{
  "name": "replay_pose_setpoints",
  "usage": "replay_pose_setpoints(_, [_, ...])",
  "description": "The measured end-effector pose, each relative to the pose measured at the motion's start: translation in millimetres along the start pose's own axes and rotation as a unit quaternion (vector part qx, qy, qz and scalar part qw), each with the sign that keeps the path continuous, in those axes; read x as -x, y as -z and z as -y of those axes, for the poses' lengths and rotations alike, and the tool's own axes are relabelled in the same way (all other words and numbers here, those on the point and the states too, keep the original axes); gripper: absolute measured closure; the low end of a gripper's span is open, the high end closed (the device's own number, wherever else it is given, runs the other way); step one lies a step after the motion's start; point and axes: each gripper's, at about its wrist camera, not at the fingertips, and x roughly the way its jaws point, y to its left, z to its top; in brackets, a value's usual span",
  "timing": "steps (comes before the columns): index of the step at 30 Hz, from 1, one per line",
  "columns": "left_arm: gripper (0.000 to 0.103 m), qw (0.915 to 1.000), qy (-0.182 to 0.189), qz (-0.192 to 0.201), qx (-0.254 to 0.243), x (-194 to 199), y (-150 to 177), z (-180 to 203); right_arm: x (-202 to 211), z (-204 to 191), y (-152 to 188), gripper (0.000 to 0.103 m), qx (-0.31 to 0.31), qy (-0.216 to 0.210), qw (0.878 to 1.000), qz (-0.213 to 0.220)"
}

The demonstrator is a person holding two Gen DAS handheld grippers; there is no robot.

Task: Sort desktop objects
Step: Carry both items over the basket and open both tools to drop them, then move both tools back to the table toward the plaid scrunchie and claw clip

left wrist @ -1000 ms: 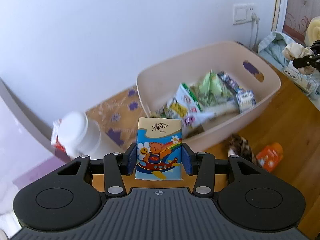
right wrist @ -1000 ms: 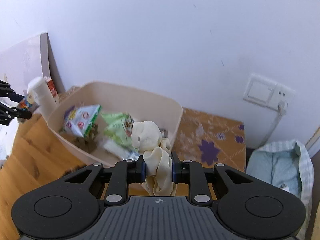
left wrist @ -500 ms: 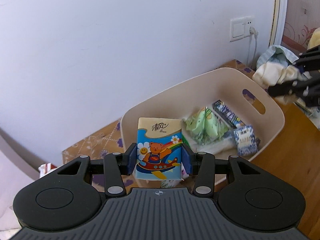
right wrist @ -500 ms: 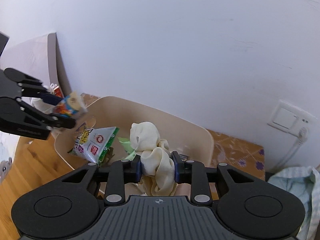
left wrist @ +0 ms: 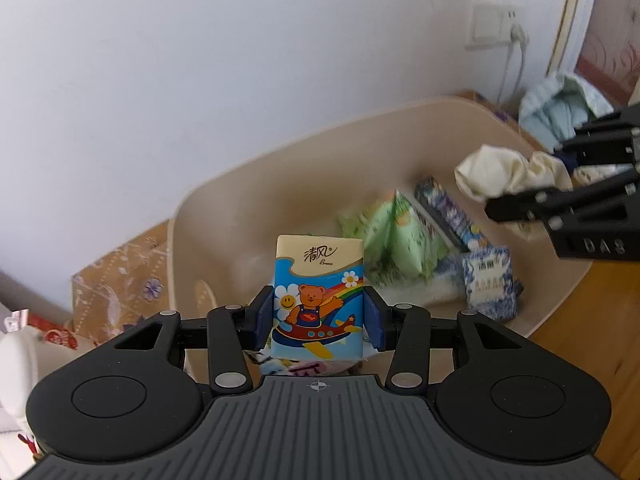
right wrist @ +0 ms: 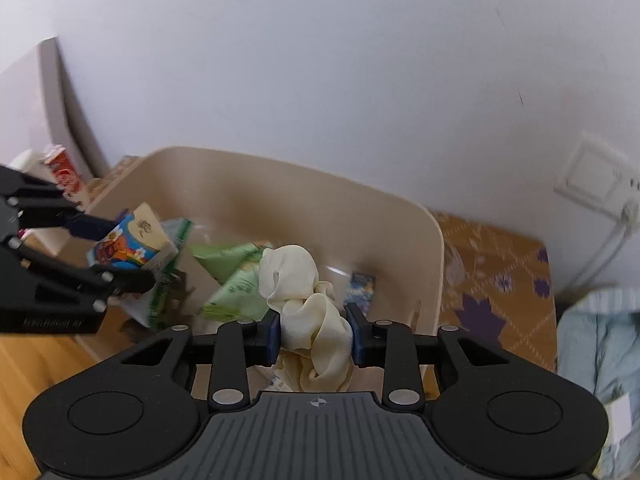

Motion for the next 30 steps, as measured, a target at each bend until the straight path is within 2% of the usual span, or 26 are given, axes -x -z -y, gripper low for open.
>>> replay_pose_setpoints(5, [0.056,0.9999,-0.002,-0.001,-0.011,-11.0,-0.4,7.6,-10.9,5.2,6.4,0.062,-0.016,0.003,1.0,-0.018])
replay_pose_setpoints(7, [0.056,0.9999,0.002,-0.002,-0.01,-14.4,-2.0,10.1,-10.4,5.6,7.6,0.059,-0.018,0.004,1.0,-0.015])
replay_pose_setpoints(9, [0.056,0.9999,0.004,0.0,-0.01,-16.2,-3.8,12.7,-7.4,5.9,7.7,0.046,-0.015,0.004,1.0,-0.011])
replay_pose_setpoints(10, [0.055,0.9999,0.004,0.005,-0.009,-15.9,-3.8,13.3,-4.5,5.9,7.7,0.043,-0.012,0.006,1.0,-0.006])
replay_pose_setpoints(11, [0.047,0.9999,0.003,0.009,-0.008,-12.9,-2.9,11.8,-1.7,5.8,7.5,0.04,-0.008,0.007,1.0,-0.002])
replay_pose_setpoints(12, [0.034,0.9999,-0.001,0.015,-0.006,-11.8,-2.9,11.8,1.3,6.3,7.8,0.037,-0.005,0.007,1.0,0.001])
replay_pose_setpoints(13, [0.029,0.9998,-0.007,0.019,-0.005,-10.9,-4.3,13.0,3.4,7.0,8.2,0.035,-0.004,0.007,1.0,0.004])
replay_pose_setpoints(14, [0.026,0.9996,-0.012,0.026,-0.004,-8.6,-4.0,12.4,5.7,7.9,8.9,0.029,-0.005,0.008,1.0,0.006])
replay_pose_setpoints(17, [0.026,0.9994,-0.007,0.032,-0.001,-0.5,-3.5,8.6,14.9,11.2,12.8,0.017,-0.015,0.01,1.0,0.014])
replay_pose_setpoints(23, [0.026,0.9991,-0.014,0.04,0.003,15.0,3.2,3.9,33.7,10.2,17.2,0.006,-0.024,0.003,0.999,0.032])
replay_pose_setpoints(30, [0.026,0.9986,-0.008,0.049,0.02,43.8,26.2,-2.8,68.2,14.9,40.1,0.001,-0.052,-0.014,0.997,0.053])
